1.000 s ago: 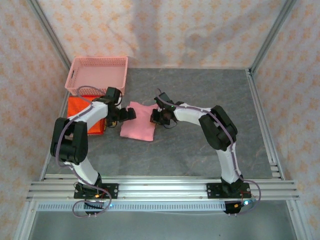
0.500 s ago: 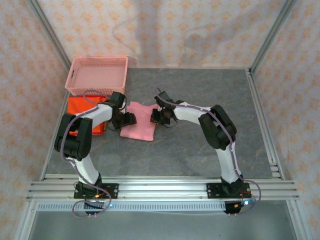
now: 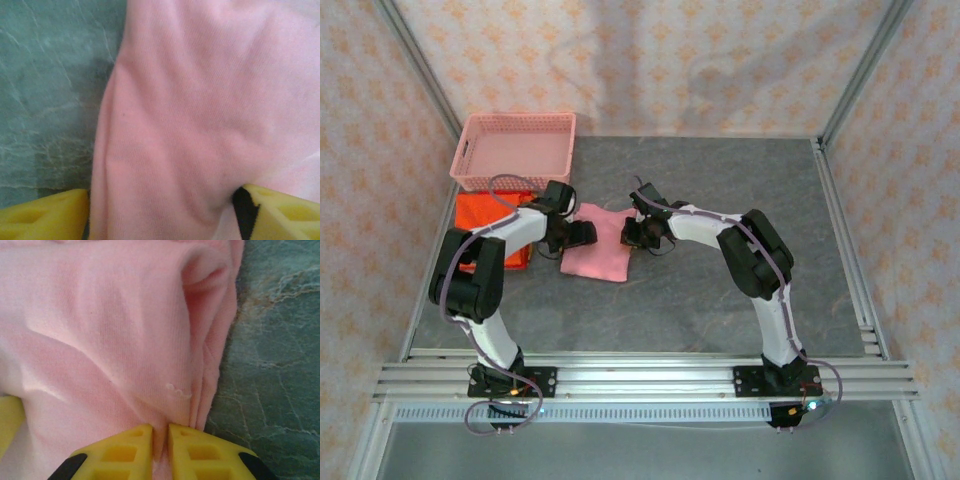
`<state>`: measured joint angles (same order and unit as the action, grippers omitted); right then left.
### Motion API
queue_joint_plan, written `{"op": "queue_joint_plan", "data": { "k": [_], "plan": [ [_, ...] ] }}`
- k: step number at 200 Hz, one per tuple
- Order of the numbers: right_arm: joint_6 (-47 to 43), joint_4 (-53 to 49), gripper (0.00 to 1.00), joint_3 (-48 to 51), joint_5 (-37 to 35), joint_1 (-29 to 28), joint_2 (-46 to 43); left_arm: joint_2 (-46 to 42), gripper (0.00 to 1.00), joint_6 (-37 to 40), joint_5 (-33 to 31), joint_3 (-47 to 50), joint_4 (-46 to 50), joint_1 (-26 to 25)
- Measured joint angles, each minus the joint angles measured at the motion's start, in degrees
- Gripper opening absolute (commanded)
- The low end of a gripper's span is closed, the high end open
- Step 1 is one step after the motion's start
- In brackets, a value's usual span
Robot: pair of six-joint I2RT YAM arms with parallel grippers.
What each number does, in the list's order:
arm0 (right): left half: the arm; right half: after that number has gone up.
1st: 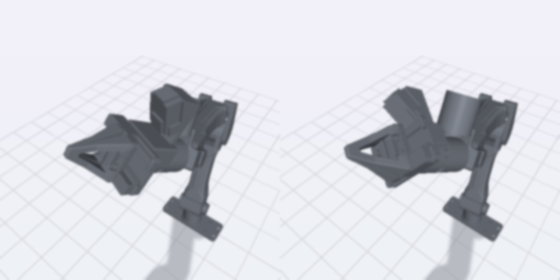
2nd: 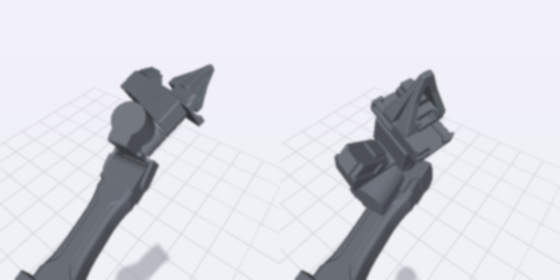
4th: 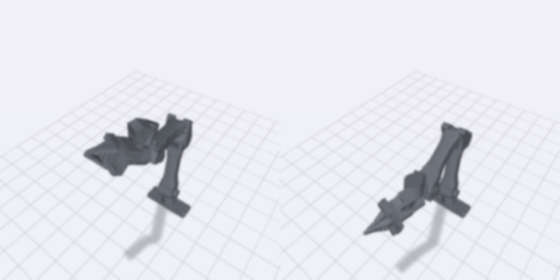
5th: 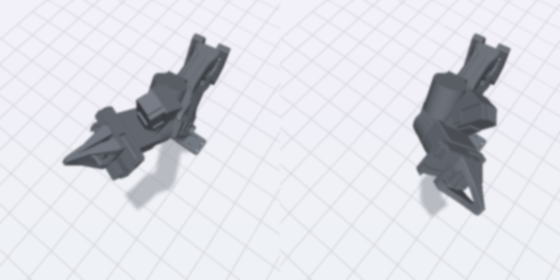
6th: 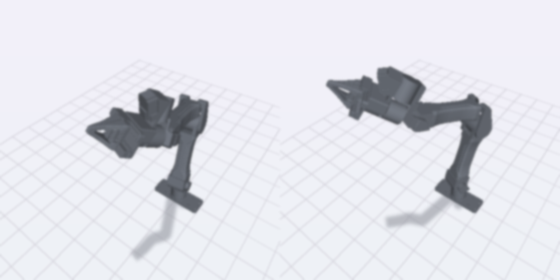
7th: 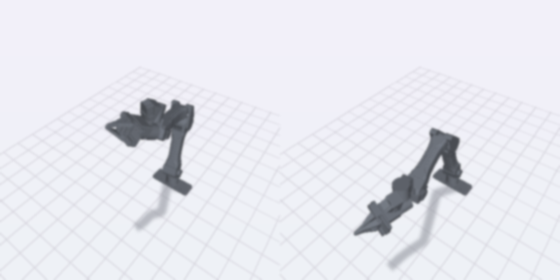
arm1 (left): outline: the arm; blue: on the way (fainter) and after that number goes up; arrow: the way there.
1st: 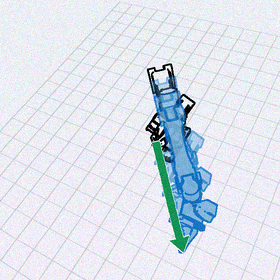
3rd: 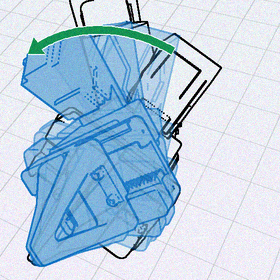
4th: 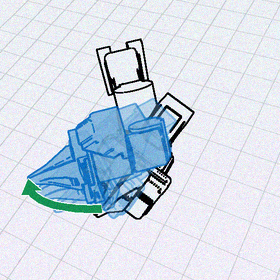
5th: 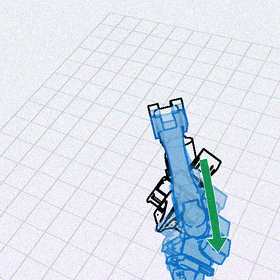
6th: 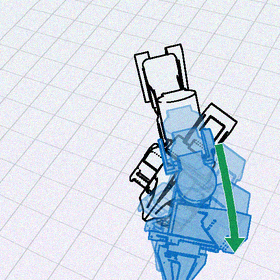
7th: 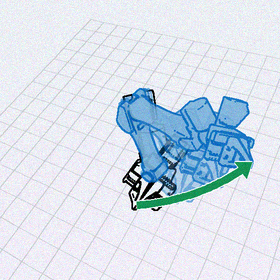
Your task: Fold and stack the t-shirts
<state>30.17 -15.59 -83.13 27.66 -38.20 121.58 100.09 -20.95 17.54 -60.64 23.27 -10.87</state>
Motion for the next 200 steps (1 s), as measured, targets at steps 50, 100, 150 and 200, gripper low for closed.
{"op": "queue_joint_plan", "data": {
  "k": [50, 100, 150, 200],
  "plan": [
    [0.0, 0.4, 0.17, 0.1, 0.3, 0.0, 0.1, -0.9, 0.73, 0.0, -3.9, -1.0, -0.6, 0.0],
    [0.0, 0.7, 0.17, 0.2, 0.4, 0.0, 0.1, 3.5, 0.53, -1.1, -4.2, -1.2, -1.1, 0.2],
    [0.2, 1.6, 0.17, 0.3, 0.7, 0.0, 0.2, 3.4, 0.29, -3.8, -3.2, -0.1, -2.3, 1.5],
    [0.2, 1.8, 0.17, 0.3, 1.0, 0.0, 0.4, 2.9, 0.0, -7.3, 3.8, 2.7, -10.4, 1.2]
  ]
}}
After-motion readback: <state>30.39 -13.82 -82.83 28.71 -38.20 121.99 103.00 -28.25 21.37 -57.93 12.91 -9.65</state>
